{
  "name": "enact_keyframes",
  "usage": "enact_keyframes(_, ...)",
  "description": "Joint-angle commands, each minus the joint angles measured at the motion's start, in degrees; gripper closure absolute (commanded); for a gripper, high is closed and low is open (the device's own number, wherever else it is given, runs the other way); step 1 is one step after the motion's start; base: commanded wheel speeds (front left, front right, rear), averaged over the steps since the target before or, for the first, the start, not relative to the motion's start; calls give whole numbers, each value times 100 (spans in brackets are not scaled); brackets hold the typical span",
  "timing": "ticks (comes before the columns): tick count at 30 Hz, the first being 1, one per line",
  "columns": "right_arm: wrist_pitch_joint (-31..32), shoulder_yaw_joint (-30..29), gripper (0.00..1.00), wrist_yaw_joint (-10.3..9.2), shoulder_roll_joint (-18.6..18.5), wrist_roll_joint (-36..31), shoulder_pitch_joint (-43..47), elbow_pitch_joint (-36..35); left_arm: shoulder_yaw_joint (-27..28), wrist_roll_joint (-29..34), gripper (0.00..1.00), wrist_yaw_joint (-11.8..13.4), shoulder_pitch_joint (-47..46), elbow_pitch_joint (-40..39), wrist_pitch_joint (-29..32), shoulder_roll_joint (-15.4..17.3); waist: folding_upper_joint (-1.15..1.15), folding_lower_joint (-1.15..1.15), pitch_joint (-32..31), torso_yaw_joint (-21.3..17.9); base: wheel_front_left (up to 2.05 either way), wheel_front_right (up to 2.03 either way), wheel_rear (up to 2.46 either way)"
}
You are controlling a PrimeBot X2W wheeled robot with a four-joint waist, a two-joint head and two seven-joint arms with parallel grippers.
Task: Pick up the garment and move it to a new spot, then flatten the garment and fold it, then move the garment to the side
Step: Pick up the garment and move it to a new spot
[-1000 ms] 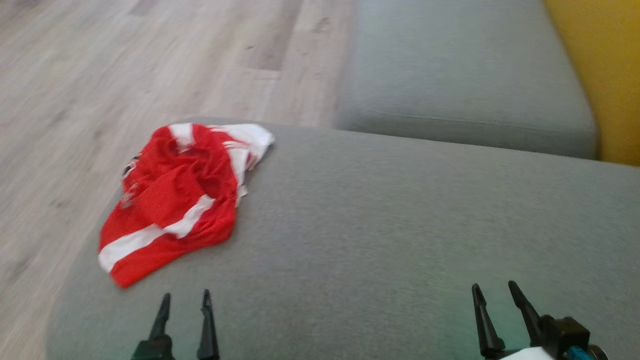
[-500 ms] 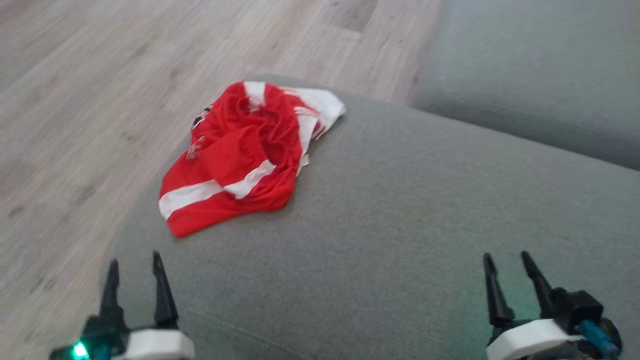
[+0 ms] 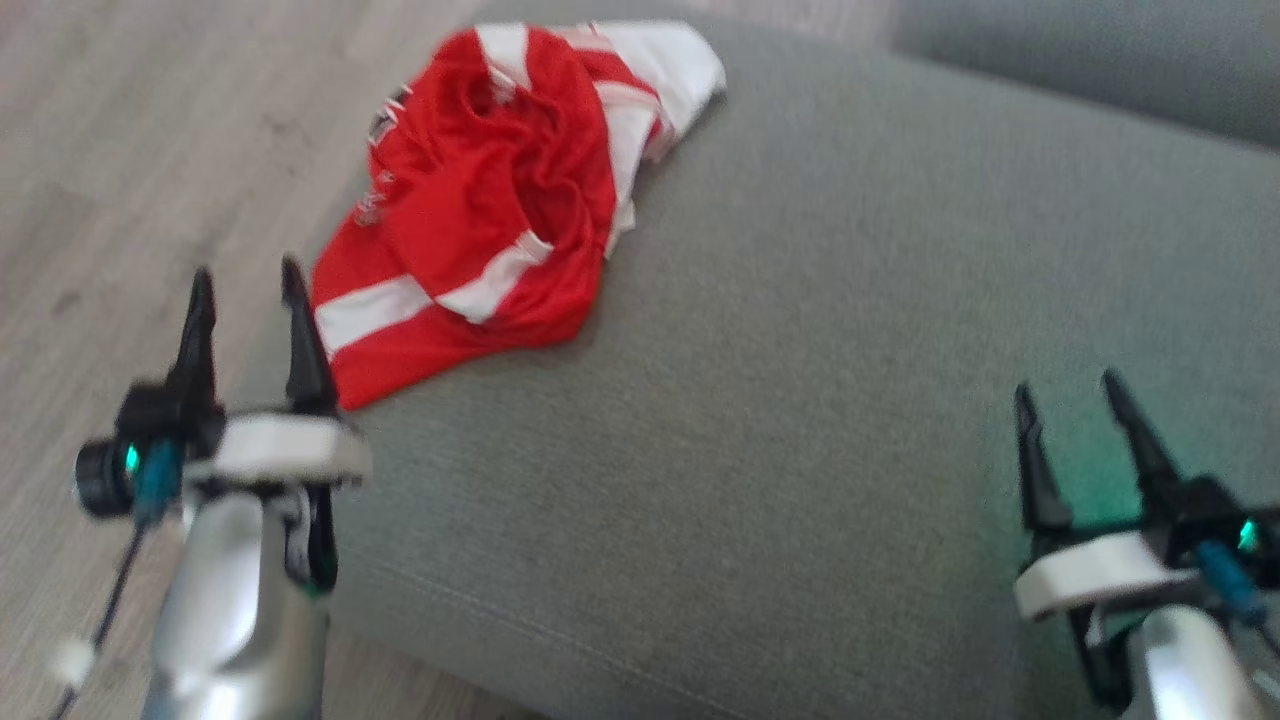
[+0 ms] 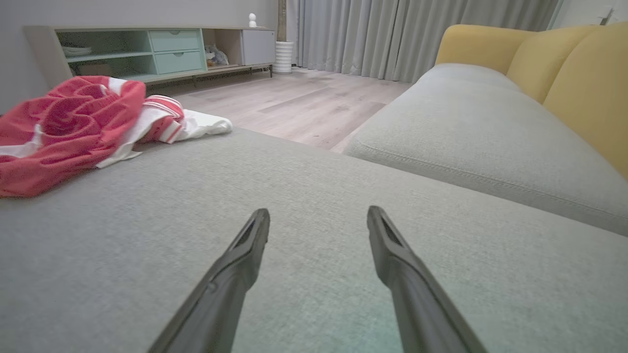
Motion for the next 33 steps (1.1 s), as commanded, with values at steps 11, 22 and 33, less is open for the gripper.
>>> enact_keyframes(11, -79, 99, 0, 41, -611, -118, -449, -525, 154, -346, 0, -147, -1799, 2337, 471, 183, 0, -2, 1348, -597, 0, 0, 0)
enact_keyframes(22, -79, 200, 0, 41, -602, -137, -527, -543, 44, -565, 71, -530, -2194, 3501, 278, 145, 0, -2, 1481, -785, 0, 0, 0)
enact_keyframes(33, -79, 393, 0, 41, -385, -140, -474, -440, -146, -320, 100, -540, -2330, 2717, -33, 572, 0, -2, 882, -1184, 0, 0, 0)
